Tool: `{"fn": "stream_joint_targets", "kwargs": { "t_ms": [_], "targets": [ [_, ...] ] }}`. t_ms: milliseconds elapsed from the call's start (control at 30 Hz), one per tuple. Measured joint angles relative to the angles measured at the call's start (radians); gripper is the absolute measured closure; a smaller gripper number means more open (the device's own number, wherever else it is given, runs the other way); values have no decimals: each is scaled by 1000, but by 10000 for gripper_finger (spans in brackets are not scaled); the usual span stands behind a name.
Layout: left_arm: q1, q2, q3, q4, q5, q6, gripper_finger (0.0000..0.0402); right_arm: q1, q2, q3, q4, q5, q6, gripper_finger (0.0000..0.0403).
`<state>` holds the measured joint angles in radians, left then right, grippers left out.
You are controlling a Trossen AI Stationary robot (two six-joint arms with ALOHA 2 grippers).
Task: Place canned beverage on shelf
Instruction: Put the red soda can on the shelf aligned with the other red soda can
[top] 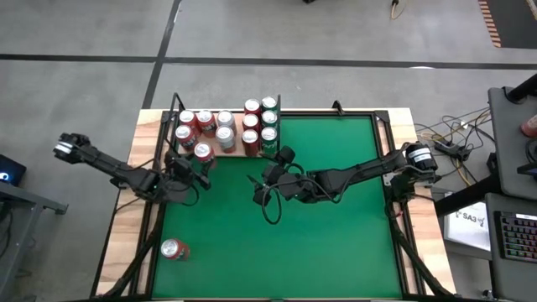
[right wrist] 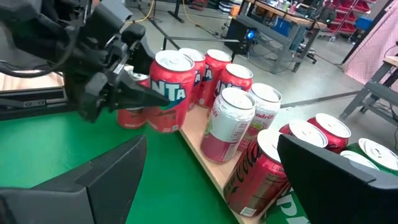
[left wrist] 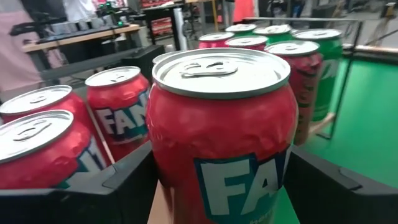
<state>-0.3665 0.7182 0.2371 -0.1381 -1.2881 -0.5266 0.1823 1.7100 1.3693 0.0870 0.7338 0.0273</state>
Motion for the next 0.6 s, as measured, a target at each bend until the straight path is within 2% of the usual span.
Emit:
{"fn": "stream_joint_targets", "kwargs": {
  "t_ms": [267, 600],
  "targets": [
    [77, 21, 0, 0, -1, -39, 122, -7, 0, 0, 0, 0, 0, 51],
    [115, 91, 0, 5, -1, -148, 121, -7, 0, 0, -1, 0, -3, 51]
  ]
}}
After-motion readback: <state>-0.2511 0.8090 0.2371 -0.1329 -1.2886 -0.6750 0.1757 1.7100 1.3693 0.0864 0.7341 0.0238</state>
